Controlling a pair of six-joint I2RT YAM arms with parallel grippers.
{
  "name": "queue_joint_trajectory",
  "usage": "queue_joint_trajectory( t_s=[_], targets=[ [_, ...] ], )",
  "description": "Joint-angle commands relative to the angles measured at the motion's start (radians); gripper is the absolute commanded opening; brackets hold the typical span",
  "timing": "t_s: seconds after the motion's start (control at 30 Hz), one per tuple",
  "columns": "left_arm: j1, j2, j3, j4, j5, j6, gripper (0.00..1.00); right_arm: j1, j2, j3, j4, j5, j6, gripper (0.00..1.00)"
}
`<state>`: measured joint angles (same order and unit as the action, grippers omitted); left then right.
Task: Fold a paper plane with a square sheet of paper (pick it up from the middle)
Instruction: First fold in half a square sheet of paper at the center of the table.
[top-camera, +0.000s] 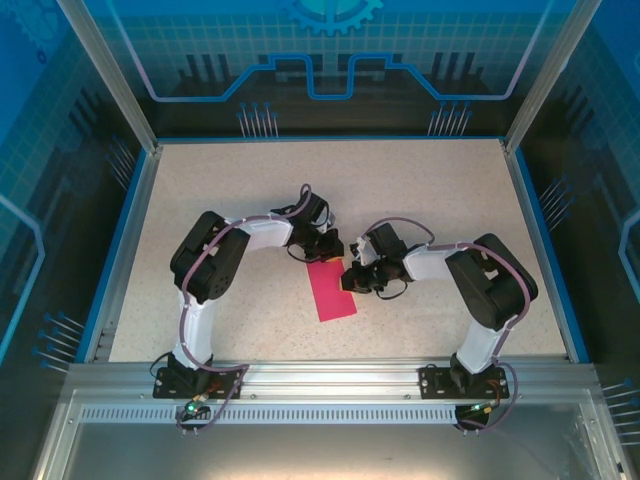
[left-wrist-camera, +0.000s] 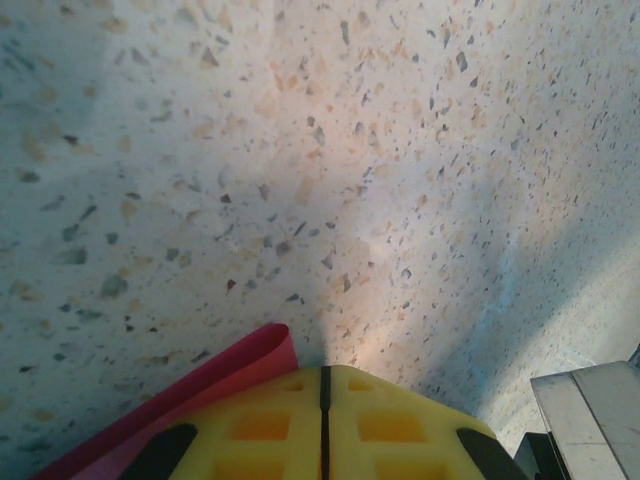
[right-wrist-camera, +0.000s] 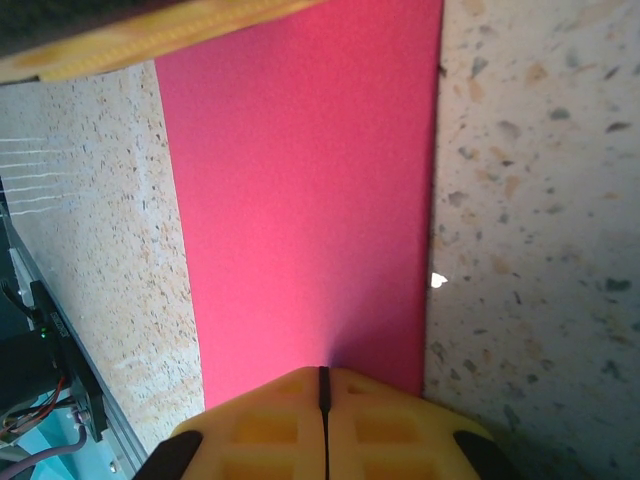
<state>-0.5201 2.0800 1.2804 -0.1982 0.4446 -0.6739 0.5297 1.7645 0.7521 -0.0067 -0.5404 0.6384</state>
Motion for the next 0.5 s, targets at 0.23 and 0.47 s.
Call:
queue_joint_trajectory(
  t_s=[0.23, 0.47],
  targets=[
    [0.082, 0.062, 0.012, 0.035, -0.145, 0.031, 0.06, 0.010, 0.018, -0.079, -0.217, 0.030, -0.036, 0.04],
    [0.088, 0.070, 0.028, 0.029, -0.143, 0.049, 0.05, 0.011, -0.006, -0.093, -0.224, 0.027, -0.033, 0.04]
  ],
)
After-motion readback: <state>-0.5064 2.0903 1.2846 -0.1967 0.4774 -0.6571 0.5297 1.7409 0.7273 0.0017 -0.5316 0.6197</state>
